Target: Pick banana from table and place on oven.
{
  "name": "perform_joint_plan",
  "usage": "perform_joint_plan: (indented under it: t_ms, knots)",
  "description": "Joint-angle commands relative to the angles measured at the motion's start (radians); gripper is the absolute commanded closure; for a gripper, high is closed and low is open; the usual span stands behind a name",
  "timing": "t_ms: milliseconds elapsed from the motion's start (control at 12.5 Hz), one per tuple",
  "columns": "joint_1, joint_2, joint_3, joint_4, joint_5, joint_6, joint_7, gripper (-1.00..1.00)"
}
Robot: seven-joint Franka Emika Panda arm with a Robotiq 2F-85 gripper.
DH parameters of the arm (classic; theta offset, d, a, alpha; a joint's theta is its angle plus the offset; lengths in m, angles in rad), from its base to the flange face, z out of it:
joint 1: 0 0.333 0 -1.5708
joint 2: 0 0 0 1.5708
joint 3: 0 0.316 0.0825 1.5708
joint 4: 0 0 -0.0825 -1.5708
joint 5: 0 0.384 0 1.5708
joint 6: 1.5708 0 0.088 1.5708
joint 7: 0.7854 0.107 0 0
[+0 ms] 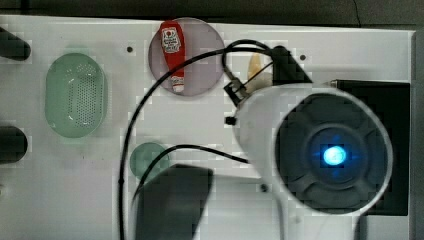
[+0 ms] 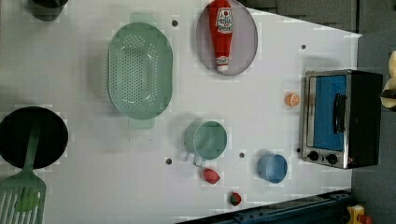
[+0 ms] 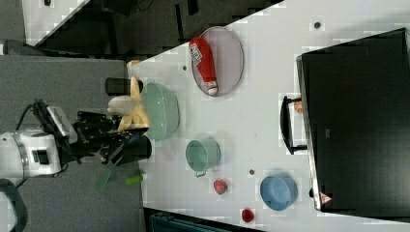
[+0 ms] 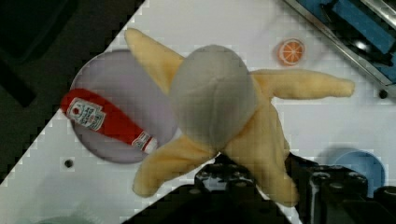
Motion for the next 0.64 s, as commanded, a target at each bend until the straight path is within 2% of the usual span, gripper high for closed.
perform_joint_plan:
  t_ms: [80, 400, 640]
  knots:
    - [-0.023, 0.075, -0.109, -0.001, -0.025, -0.03, -0.055, 0.47]
    - [-0.033, 0.142, -0.262, 0.0, -0.04, -0.002, -0.252, 0.47]
    - [-0.036, 0.214, -0.373, 0.0, -0.041, 0.093, -0.496, 0.47]
